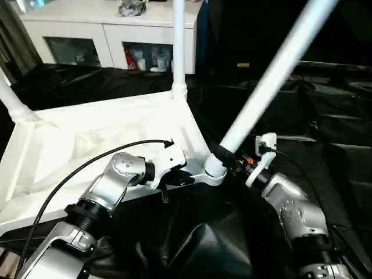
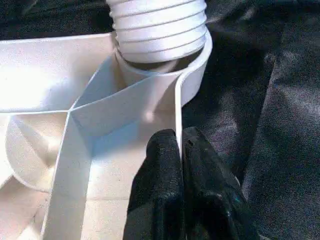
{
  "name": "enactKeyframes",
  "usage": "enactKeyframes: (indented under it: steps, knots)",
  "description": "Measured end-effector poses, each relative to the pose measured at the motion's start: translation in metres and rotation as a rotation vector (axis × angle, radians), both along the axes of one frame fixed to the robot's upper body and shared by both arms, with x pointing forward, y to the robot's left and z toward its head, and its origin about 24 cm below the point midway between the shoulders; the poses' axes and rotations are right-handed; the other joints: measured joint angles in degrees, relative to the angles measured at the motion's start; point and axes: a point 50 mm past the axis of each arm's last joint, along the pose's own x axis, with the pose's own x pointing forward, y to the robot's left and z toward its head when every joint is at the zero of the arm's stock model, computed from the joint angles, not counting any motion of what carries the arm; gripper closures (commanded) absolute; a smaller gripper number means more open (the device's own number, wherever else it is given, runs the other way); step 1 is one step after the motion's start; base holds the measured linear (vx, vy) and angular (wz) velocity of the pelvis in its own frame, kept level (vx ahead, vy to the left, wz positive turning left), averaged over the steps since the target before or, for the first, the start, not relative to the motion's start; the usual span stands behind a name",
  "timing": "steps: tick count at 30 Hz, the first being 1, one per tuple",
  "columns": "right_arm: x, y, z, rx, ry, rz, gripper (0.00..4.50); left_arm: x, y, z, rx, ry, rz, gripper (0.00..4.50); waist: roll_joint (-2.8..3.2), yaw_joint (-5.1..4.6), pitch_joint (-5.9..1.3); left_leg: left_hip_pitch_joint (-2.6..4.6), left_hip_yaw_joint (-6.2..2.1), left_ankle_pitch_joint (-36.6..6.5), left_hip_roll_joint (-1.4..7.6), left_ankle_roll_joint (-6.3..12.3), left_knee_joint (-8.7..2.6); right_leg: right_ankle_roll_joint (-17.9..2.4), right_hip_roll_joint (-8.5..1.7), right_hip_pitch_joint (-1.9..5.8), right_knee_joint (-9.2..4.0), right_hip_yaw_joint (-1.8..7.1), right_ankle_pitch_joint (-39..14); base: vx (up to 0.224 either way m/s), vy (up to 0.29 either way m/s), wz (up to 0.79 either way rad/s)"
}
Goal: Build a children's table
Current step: Insert table leg to table base
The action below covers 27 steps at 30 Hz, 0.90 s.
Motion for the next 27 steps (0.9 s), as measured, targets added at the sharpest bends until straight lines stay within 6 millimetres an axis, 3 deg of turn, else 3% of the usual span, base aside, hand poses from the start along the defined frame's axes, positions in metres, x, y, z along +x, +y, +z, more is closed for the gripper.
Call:
enactKeyframes:
  steps: [6, 17, 20, 22, 23, 24, 25, 26, 27]
  knots:
    - [-0.009, -0.002, -0.002, -0.045, -0.054, -0.016, 2.61, 0.002, 0.001, 0.000, 0.004, -0.006, 0.004, 4.50, 0.25, -0.19, 0.11, 0.01, -0.02, 0.00, -0.01, 0.00, -0.01, 0.03, 0.00, 0.00, -0.10, -0.02, -0.02, 0.000, 0.000, 0.00]
    - [-0.004, 0.008, 0.010, -0.272, -0.152, 0.078, 2.61, 0.003, 0.003, 0.000, 0.016, -0.014, 0.009, 4.50, 0.62, -1.39, 0.30, 0.00, -0.21, -0.01, -0.05, 0.02, -0.01, 0.08, -0.02, 0.22, -0.68, -0.36, -0.05, 0.000, 0.000, 0.00]
    - [0.006, 0.017, 0.014, -0.339, -0.164, 0.131, 2.61, 0.005, 0.007, 0.000, 0.031, -0.017, 0.022, 4.50, 0.76, -2.14, 0.37, -0.07, -0.80, -0.02, 0.10, 0.03, -0.04, 0.08, -0.17, 0.60, -1.57, -1.66, -0.06, 0.000, 0.000, 0.00]
    - [0.011, 0.023, 0.014, -0.377, -0.165, 0.164, 2.61, 0.005, 0.011, 0.000, 0.042, -0.018, 0.033, 4.50, 1.05, -3.06, 0.58, 0.02, -1.52, -0.03, 0.14, 0.01, -0.08, 0.08, -0.12, 1.32, -2.23, -2.46, -0.06, 0.000, 0.000, 0.00]
    - [0.014, 0.024, 0.016, -0.394, -0.168, 0.183, 2.61, 0.006, 0.012, 0.000, 0.046, -0.019, 0.037, 4.50, 1.18, -3.31, 0.66, 0.08, -1.55, -0.03, 0.14, 0.00, -0.16, 0.09, -0.12, 1.44, -2.05, -2.48, -0.25, -0.089, 0.006, 0.02]
    - [0.017, 0.026, 0.017, -0.412, -0.170, 0.203, 2.61, 0.006, 0.013, -0.001, 0.053, -0.022, 0.042, 4.50, 1.23, -2.94, 0.86, -0.01, -1.30, -0.03, 0.06, -0.01, -0.45, -0.52, -0.10, 1.14, 0.30, -1.69, -1.97, -0.075, -0.001, 0.04]
    - [0.017, 0.026, 0.016, -0.420, -0.166, 0.217, 2.61, 0.006, 0.013, -0.001, 0.060, -0.020, 0.042, 4.50, 0.80, -2.78, 0.83, 0.32, -0.58, -0.02, 0.02, -0.02, -0.59, -1.13, -0.16, 1.12, 2.90, -0.33, -3.93, -0.062, -0.046, 0.13]
    - [0.018, 0.026, 0.016, -0.426, -0.166, 0.229, 2.61, 0.006, 0.013, -0.001, 0.063, -0.021, 0.043, 4.50, -0.85, -2.13, 0.74, 1.11, 0.78, -0.03, -0.16, -0.04, -0.96, -0.24, -0.12, 1.05, 4.33, 1.70, -4.64, 0.040, -0.110, 0.18]
    - [0.019, 0.027, 0.018, -0.440, -0.170, 0.245, 2.61, 0.007, 0.014, -0.001, 0.067, -0.025, 0.045, 4.50, -1.94, -1.60, 0.84, 1.58, 0.90, -1.40, -0.55, -0.62, 0.64, 0.00, -0.11, -0.03, 4.60, 2.17, -4.77, 0.040, -0.110, 0.18]
